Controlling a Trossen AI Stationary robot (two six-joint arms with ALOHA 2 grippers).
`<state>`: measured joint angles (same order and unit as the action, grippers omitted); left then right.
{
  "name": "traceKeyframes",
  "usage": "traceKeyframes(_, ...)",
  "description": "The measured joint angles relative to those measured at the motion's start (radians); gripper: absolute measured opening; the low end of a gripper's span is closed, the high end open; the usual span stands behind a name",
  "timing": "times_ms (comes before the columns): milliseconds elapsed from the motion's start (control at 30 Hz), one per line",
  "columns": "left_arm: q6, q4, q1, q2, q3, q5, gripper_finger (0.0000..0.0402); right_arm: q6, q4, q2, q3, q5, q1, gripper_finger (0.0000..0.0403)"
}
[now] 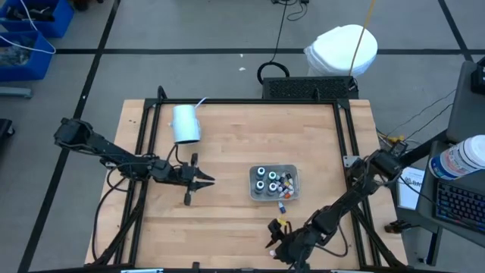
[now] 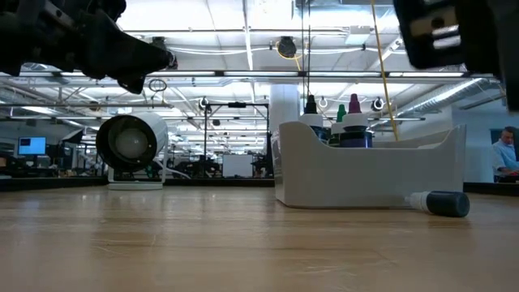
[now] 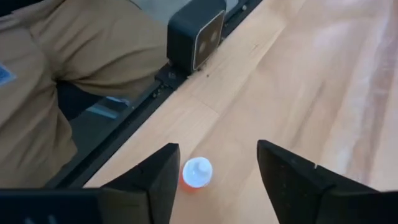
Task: Pick & Place food coloring
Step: Put the orange food coloring bottle into the gray bin
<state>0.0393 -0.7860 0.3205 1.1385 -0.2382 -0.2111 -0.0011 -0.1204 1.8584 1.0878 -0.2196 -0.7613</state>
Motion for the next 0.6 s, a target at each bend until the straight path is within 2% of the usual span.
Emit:
traceKeyframes(333,-0.012,0.005,0.0,0.0,0.0,0.0,0.0063,0.027,-0.025,0.039,0.0,0.043,0.002,0.0174)
traceKeyframes(600,-0.012,0.005,0.0,0.0,-0.001,0.0,0.0063,0.042,-0.025,0.039,0.0,0.068,0.003,0.012)
